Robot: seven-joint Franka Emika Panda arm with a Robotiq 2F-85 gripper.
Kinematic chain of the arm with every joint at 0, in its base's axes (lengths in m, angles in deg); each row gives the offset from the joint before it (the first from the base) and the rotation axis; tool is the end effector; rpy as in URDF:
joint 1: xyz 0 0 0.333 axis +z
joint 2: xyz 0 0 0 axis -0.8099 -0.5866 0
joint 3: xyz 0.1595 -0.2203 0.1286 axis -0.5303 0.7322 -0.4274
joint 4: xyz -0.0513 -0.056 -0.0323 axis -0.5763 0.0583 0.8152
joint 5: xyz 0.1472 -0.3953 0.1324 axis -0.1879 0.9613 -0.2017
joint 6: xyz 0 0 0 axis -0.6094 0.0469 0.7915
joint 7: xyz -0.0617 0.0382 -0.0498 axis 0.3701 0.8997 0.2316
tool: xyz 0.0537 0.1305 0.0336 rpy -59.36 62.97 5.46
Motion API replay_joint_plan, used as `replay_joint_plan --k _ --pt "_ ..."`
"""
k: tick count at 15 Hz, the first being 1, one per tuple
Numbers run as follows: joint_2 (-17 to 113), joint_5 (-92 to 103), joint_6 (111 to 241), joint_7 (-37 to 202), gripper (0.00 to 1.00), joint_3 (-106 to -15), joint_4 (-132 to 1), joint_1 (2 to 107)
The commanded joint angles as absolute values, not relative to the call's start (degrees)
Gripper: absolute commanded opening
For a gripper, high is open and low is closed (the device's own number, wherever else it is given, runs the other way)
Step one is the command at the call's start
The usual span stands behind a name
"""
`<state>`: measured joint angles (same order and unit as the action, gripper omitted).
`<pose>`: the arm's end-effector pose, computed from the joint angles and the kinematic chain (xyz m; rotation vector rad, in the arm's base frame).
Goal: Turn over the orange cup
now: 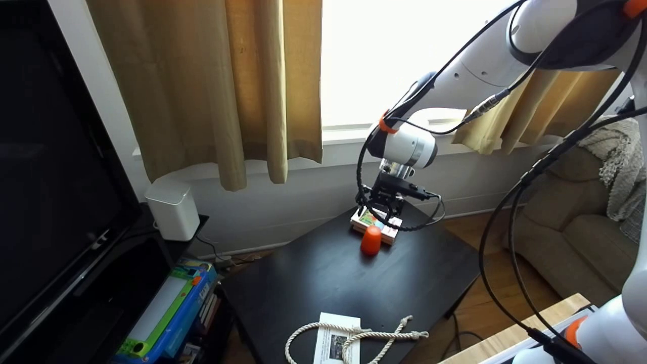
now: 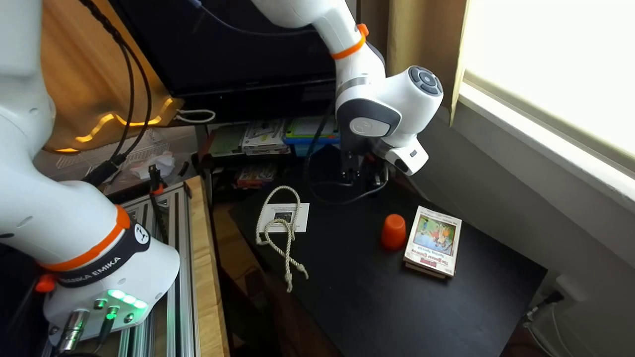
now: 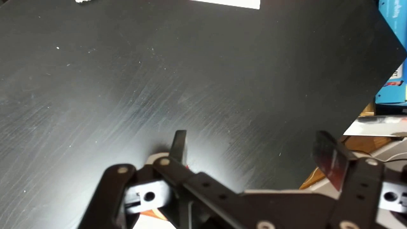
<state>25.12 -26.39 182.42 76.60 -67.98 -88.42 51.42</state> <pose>0.5650 0.0259 -0.0070 -2.7576 0.5582 0.3506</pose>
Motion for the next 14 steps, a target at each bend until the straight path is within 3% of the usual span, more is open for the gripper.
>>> replay_joint_plan --k 1,9,14 --pt "24.75 -25.2 182.59 77.39 1.0 -69.13 -87.97 50.19" --pt "21.2 -13.64 190.97 93.1 1.0 -60.92 -87.35 57.98" --pt "15.39 -12.86 190.35 94.5 1.0 -60.74 -82.43 55.88"
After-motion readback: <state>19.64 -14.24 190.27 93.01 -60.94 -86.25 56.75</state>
